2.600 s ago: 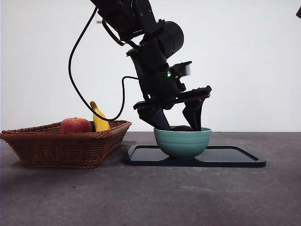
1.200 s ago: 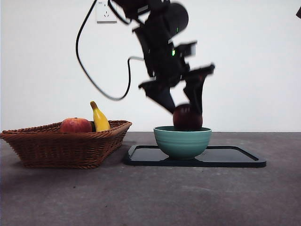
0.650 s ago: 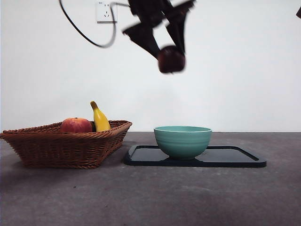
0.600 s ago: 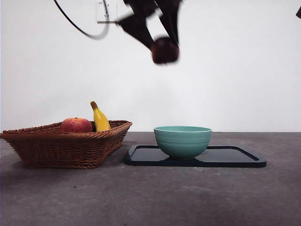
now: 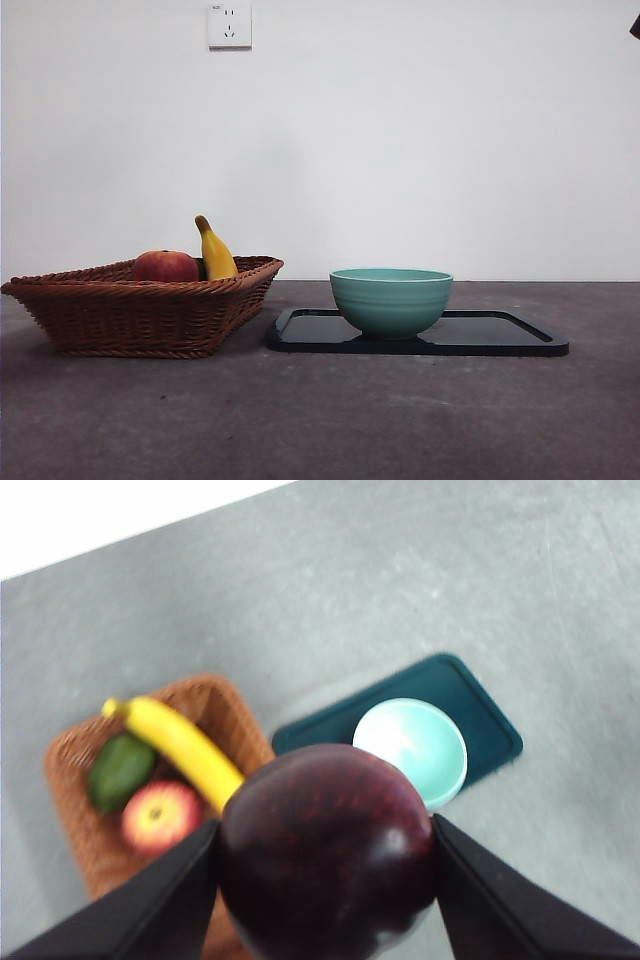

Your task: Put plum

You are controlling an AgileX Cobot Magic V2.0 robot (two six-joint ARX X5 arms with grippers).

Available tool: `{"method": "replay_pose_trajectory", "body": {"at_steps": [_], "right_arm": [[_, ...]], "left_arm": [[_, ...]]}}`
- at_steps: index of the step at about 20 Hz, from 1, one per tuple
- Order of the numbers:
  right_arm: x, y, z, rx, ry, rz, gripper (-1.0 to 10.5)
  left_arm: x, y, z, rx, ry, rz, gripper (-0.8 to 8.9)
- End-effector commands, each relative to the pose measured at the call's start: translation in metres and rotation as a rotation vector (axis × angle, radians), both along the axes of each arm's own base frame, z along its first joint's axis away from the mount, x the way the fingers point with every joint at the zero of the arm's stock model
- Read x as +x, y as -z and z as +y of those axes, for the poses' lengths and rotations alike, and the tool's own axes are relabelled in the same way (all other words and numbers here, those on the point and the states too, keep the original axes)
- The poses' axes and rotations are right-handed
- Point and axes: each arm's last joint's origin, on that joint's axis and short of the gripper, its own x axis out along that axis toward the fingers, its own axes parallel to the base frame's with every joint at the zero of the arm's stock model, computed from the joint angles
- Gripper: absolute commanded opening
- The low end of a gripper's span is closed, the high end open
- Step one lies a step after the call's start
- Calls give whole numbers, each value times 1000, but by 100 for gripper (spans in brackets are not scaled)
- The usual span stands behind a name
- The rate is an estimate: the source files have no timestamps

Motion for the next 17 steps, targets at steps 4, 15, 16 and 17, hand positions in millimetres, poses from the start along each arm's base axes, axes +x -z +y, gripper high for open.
{"method": "replay_pose_trajectory", "body": {"at_steps": [4, 15, 16, 17], "right_arm": [[0, -3, 1, 0, -13, -22, 244], [-2, -5, 0, 6, -13, -33, 244], [-2, -5, 0, 8, -11, -31, 244], [-2, -5, 0, 8, -11, -30, 244]], "left_arm": [[-23, 5, 13, 23, 2, 27, 240], [-29, 130, 36, 28, -105, -28, 244], [-23, 145, 37, 27, -114, -36, 244], [-17, 158, 36, 21, -121, -47, 244]]}}
